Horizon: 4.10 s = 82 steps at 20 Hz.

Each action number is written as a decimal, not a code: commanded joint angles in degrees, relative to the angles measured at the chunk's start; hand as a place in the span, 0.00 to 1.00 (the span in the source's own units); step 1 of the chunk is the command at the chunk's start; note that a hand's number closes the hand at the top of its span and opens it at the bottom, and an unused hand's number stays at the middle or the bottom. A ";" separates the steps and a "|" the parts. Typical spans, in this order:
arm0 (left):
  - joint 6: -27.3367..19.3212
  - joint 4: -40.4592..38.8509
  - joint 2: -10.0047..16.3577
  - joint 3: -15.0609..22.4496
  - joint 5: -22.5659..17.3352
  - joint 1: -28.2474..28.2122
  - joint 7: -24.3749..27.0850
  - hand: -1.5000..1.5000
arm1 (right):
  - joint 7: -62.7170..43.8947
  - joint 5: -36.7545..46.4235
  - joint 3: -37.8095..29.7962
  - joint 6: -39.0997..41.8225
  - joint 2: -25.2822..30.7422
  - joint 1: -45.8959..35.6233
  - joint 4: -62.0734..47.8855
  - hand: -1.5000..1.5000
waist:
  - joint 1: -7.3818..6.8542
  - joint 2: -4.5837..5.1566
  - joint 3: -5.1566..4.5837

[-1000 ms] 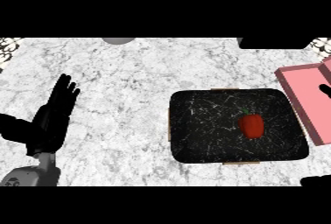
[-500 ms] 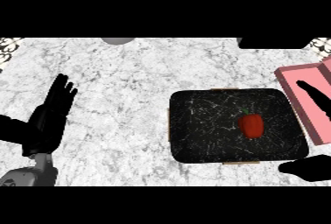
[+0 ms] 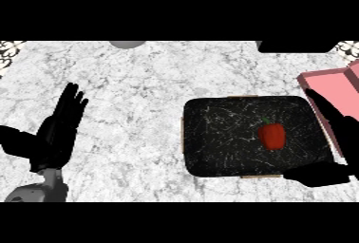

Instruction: Pick the bell pepper from the tray and place it in the cardboard box

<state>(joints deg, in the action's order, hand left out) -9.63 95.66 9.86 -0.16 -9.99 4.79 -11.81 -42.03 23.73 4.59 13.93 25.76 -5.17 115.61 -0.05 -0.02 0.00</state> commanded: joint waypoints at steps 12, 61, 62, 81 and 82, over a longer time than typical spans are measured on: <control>1.62 4.54 -0.84 -2.30 1.48 -0.50 -4.28 0.50 | 5.12 10.24 0.65 1.06 -8.57 0.31 -6.28 0.00 | -0.04 -0.02 0.00; 3.73 0.73 -6.05 -2.72 6.26 -0.36 0.34 0.50 | 24.42 28.94 -0.31 -6.09 -14.07 -2.40 -23.49 1.00 | 0.01 0.00 0.00; 3.85 1.46 -5.57 -2.96 5.67 0.06 -1.78 0.50 | 23.04 31.92 3.91 -6.87 -16.86 -4.21 -26.60 1.00 | -0.15 0.02 0.00; 6.13 -0.45 -2.21 -7.26 2.71 2.76 -2.48 0.50 | -0.01 39.70 29.61 10.78 -25.73 -23.34 -11.03 1.00 | -0.01 -0.23 -0.03; 3.38 2.66 -4.90 -3.69 5.89 0.97 -3.40 0.50 | 4.10 39.86 24.81 8.03 -25.74 -23.39 -12.60 1.00 | -0.08 -0.12 0.00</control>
<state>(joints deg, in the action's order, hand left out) -4.50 95.90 5.94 -5.40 -5.84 6.31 -13.66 -35.62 64.73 30.01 20.51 0.29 -26.44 97.99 -0.13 -0.15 -0.04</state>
